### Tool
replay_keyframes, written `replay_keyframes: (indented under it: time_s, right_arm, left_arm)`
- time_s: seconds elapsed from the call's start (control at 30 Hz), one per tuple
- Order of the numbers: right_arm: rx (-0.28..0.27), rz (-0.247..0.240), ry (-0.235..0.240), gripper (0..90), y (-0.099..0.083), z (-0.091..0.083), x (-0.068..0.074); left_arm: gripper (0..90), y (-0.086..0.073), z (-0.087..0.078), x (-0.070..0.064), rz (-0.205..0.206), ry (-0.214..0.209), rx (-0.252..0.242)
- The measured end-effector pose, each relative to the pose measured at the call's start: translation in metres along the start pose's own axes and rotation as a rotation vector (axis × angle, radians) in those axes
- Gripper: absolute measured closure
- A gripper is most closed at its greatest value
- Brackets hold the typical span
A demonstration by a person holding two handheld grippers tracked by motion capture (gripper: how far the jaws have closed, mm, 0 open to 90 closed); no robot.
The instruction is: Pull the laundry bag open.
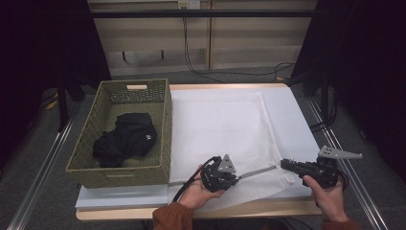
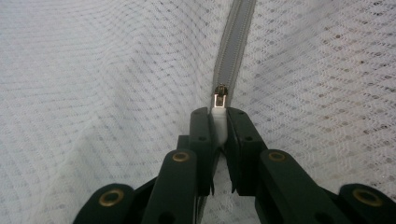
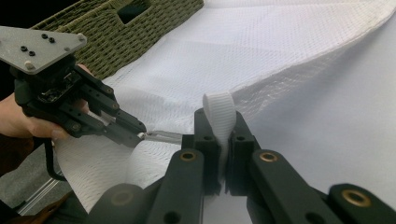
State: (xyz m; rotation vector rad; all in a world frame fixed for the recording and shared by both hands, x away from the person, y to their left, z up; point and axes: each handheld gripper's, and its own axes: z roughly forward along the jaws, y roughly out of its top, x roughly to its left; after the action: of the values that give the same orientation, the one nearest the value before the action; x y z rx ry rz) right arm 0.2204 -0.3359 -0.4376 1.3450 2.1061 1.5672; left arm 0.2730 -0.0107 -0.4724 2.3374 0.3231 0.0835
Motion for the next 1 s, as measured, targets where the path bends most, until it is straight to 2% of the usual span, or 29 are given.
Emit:
replay_keyframes:
  time_s: [0.03,0.07,0.1,0.13,0.17,0.2,0.27,0.3,0.37,0.5,0.57,0.67,0.7,0.73,0.77,0.87,0.9,0.97,1.0]
  right_arm:
    - [0.0,0.002,-0.001,86.0,0.0,0.0,0.0]
    - [0.0,0.004,0.0,86.0,0.0,0.0,0.0]
    - [0.0,0.003,-0.003,86.0,0.0,-0.001,0.0]
    - [0.0,0.003,-0.003,86.0,0.0,-0.001,0.0]
    - [0.001,0.004,-0.001,86.0,0.0,-0.001,0.001]
    - [0.003,0.008,0.0,86.0,-0.001,-0.001,0.001]
    - [0.004,0.003,0.002,86.0,-0.001,-0.001,0.001]
    - [0.004,0.006,0.002,86.0,-0.001,-0.001,0.001]
    - [0.004,0.006,0.001,86.0,-0.001,-0.001,0.0]
    - [0.004,0.005,0.0,86.0,-0.001,-0.001,0.0]
    - [0.003,0.001,0.0,86.0,-0.001,-0.001,0.001]
    - [0.004,-0.002,-0.001,86.0,-0.001,-0.001,0.001]
    - [0.005,0.002,-0.001,86.0,-0.001,-0.001,0.001]
    - [0.004,-0.003,-0.002,86.0,-0.001,-0.001,0.001]
    - [0.004,-0.001,0.0,86.0,-0.001,-0.001,0.001]
    - [0.006,-0.006,-0.005,86.0,-0.001,-0.001,0.001]
    - [0.005,-0.005,-0.003,86.0,-0.001,-0.001,0.001]
    - [0.003,-0.003,-0.001,86.0,-0.001,-0.002,0.001]
    - [0.001,-0.001,-0.003,86.0,-0.001,-0.002,0.001]
  left_arm:
    - [81.6,-0.001,0.001,-0.001,-0.018,-0.002,-0.026]
    - [81.6,-0.002,0.0,-0.001,-0.013,0.001,-0.02]
    - [81.6,-0.002,-0.002,0.0,0.01,0.001,0.009]
    - [81.6,-0.003,-0.001,-0.001,-0.013,0.0,-0.018]
    - [81.6,-0.004,-0.002,-0.002,-0.026,0.006,-0.018]
    - [81.5,-0.005,-0.003,0.0,-0.009,0.003,-0.017]
    - [81.6,-0.006,-0.004,0.0,-0.025,0.006,-0.014]
    - [81.6,-0.007,-0.005,0.002,-0.005,-0.002,-0.003]
    - [81.6,-0.007,-0.008,0.004,0.006,0.001,0.006]
    - [81.5,-0.009,-0.01,0.005,-0.013,0.007,-0.008]
    - [81.6,-0.01,-0.012,0.006,-0.002,0.013,0.004]
    - [81.5,-0.011,-0.013,0.005,-0.025,0.017,-0.01]
    - [81.5,-0.011,-0.015,0.005,-0.02,0.021,0.004]
    - [81.6,-0.011,-0.016,0.007,0.002,0.015,0.021]
    - [81.5,-0.012,-0.016,0.007,0.004,0.013,0.008]
    - [81.6,-0.011,-0.022,0.006,0.023,0.027,0.021]
    - [81.6,-0.011,-0.023,0.005,-0.003,0.032,-0.002]
    - [81.6,-0.011,-0.027,0.007,-0.007,0.037,0.0]
    - [81.6,-0.012,-0.03,0.009,0.023,0.033,0.019]
